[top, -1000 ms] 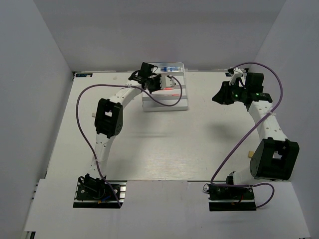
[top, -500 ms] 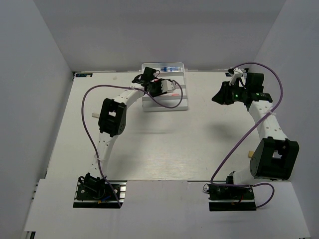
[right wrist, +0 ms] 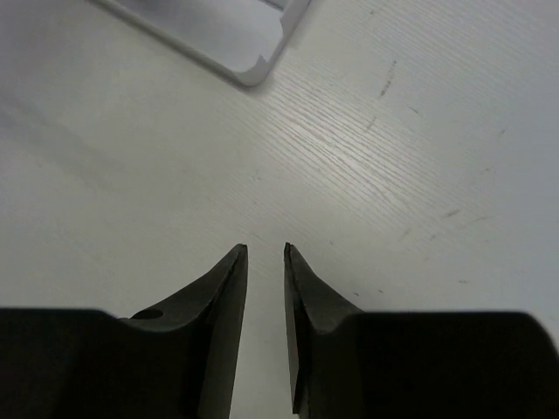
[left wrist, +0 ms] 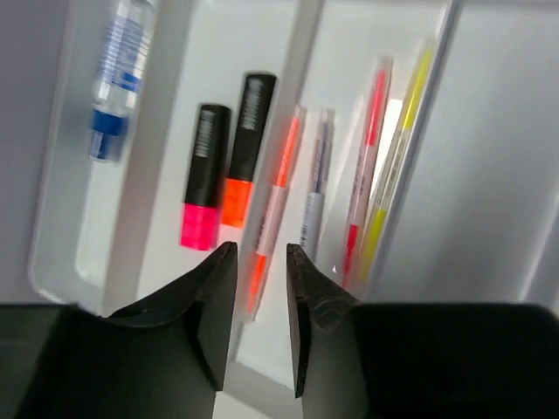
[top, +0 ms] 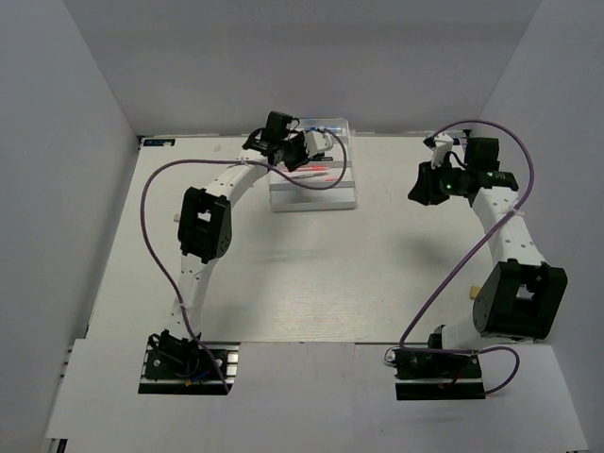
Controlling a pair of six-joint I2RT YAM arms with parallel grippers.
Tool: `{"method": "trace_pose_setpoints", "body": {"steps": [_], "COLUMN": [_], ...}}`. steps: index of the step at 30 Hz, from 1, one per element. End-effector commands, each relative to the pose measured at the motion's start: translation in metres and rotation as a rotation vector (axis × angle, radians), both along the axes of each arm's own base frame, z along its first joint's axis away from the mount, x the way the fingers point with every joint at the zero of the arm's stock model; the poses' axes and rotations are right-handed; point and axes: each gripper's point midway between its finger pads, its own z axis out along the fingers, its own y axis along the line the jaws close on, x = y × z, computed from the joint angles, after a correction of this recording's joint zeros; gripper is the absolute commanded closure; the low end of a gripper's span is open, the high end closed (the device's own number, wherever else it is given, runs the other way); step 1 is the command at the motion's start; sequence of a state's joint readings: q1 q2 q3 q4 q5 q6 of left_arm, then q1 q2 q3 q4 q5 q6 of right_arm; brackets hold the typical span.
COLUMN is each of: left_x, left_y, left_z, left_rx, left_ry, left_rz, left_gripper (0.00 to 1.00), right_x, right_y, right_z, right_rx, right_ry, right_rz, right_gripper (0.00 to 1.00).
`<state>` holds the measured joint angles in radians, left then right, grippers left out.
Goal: Sort the stationery into containers
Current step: Place the pen in the storage box, then pick up the stationery from the corner of the board.
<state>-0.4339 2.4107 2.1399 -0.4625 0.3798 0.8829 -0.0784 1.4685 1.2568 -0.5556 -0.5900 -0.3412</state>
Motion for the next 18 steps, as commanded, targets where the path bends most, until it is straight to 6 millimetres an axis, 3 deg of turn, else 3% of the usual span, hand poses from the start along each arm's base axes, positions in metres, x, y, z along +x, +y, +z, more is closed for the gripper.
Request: {"method": "trace_pose_setpoints", "body": {"steps": [1, 2, 3, 4, 5, 6, 7, 8, 9, 10, 11, 12, 13, 14, 15, 16, 18], "left_x": [-0.032, -0.039, -0.057, -0.077, -0.082, -0.103, -0.116, -0.131, -0.149, -0.162, -0.174, -0.187, -0.199, -0.205, -0.214, -0.216, -0.224], "left_y": [-0.008, -0.003, 0.0, 0.009, 0.008, 0.013, 0.02, 0.022, 0.026, 0.031, 0.033, 0.037, 0.039, 0.042, 0.046, 0.052, 0.055], "left_z": [0.16, 0.17, 0.199, 0.209, 0.19, 0.211, 0.192, 0.188, 0.202, 0.185, 0.18, 0.19, 0.175, 0.174, 0.184, 0.171, 0.172], "left_rx": [-0.262, -0.302, -0.378, -0.428, -0.428, -0.459, -0.461, -0.485, -0.509, -0.521, -0.524, -0.541, -0.551, -0.562, -0.587, -0.592, -0.601], "left_ry": [-0.101, -0.075, -0.046, 0.014, 0.077, 0.084, 0.161, 0.234, 0.247, 0.34, 0.382, 0.382, 0.448, 0.456, 0.442, 0.468, 0.466], "left_rz": [0.002, 0.018, 0.043, 0.07, 0.079, 0.075, 0.092, 0.118, 0.115, 0.146, 0.155, 0.154, 0.186, 0.2, 0.205, 0.248, 0.253], "left_gripper": [0.61, 0.61, 0.59, 0.55, 0.52, 0.5, 0.47, 0.44, 0.42, 0.3, 0.15, 0.12, 0.1, 0.1, 0.1, 0.1, 0.1], "right_x": [-0.004, -0.019, -0.022, -0.03, -0.027, -0.037, -0.046, -0.054, -0.065, -0.084, -0.095, -0.104, -0.122, -0.13, -0.132, -0.146, -0.153], "right_y": [-0.028, -0.033, -0.047, -0.062, -0.064, -0.079, -0.087, -0.096, -0.111, -0.118, -0.13, -0.133, -0.138, -0.139, -0.142, -0.146, -0.148], "right_z": [0.005, -0.004, -0.012, -0.012, -0.01, -0.014, -0.022, -0.026, -0.033, -0.049, -0.056, -0.063, -0.073, -0.077, -0.081, -0.088, -0.095], "right_rx": [-0.259, -0.299, -0.374, -0.463, -0.474, -0.548, -0.585, -0.622, -0.678, -0.692, -0.726, -0.724, -0.712, -0.683, -0.674, -0.657, -0.628], "right_ry": [-0.059, 0.016, 0.063, 0.108, 0.093, 0.149, 0.192, 0.226, 0.284, 0.353, 0.4, 0.428, 0.464, 0.486, 0.486, 0.519, 0.545], "right_rz": [0.137, 0.166, 0.165, 0.194, 0.203, 0.188, 0.19, 0.179, 0.147, 0.138, 0.082, 0.054, 0.017, -0.049, -0.094, -0.14, -0.22], "right_gripper": [0.7, 0.7, 0.69, 0.67, 0.66, 0.64, 0.59, 0.56, 0.5, 0.45, 0.43, 0.43, 0.44, 0.45, 0.45, 0.45, 0.45]}}
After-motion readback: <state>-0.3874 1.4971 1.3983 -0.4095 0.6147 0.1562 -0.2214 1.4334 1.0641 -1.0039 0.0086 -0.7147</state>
